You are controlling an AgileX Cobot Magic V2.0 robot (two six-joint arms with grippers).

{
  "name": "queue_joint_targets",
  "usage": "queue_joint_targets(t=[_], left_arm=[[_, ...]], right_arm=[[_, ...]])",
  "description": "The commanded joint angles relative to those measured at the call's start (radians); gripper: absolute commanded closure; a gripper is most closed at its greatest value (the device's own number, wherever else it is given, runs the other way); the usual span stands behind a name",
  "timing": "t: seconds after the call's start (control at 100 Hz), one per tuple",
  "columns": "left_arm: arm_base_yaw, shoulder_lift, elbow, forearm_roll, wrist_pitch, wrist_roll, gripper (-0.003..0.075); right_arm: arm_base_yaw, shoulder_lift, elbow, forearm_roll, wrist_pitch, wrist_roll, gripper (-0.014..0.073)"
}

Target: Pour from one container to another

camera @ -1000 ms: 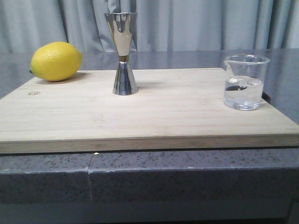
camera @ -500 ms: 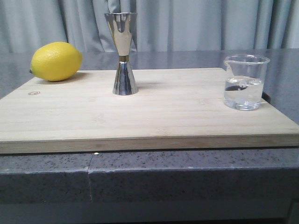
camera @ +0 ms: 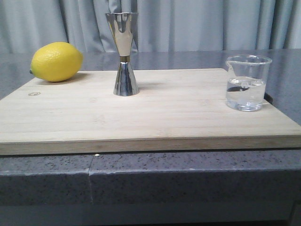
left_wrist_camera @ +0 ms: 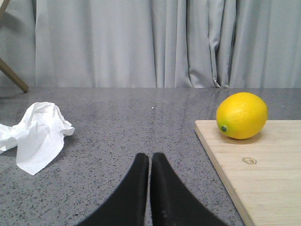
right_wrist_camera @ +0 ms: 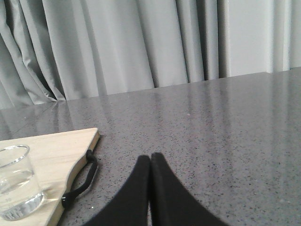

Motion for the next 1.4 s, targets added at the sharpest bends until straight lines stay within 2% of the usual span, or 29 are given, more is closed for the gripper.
queue_joint_targets(t=[0.0, 0.14, 0.32, 0.4, 0.59, 0.69, 0.85, 1.39], left_arm=[[-0.008, -0.029, 0.011, -0.014, -0.081, -0.009, 0.0739], [-0.008, -0.027, -0.03, -0.061, -0.066, -0.009, 0.0739], [-0.008, 0.007, -0.185, -0.061, 0.097, -0.009, 0.0739], [-0.008, 0.053, -0.268, -0.045, 0.183, -0.009, 0.0739], [-0.008, 0.21, -0.46, -0.016, 0.272, -0.009, 0.0739], [-0.008, 0.292, -0.532, -0.016, 0.286, -0.009, 0.0739], [-0.008, 0.354, -0.551, -0.024, 0.256, -0.009, 0.0739], [-0.008, 0.379, -0.549, -0.027, 0.261, -0.009, 0.0739]], right_arm=[[0.0, -0.019, 0.022, -0.008, -0.071, -0.008, 0.0664], [0.0, -0.019, -0.042, -0.002, 0.03, -0.008, 0.0664], [0.0, 0.014, -0.21, 0.011, 0.18, -0.008, 0.0664], [0.0, 0.065, -0.301, -0.003, 0.264, -0.008, 0.0664], [0.0, 0.235, -0.483, -0.024, 0.363, -0.039, 0.0664], [0.0, 0.327, -0.55, -0.029, 0.377, -0.043, 0.0664], [0.0, 0.399, -0.573, -0.029, 0.358, -0.043, 0.0664], [0.0, 0.41, -0.573, -0.029, 0.372, -0.043, 0.0664]])
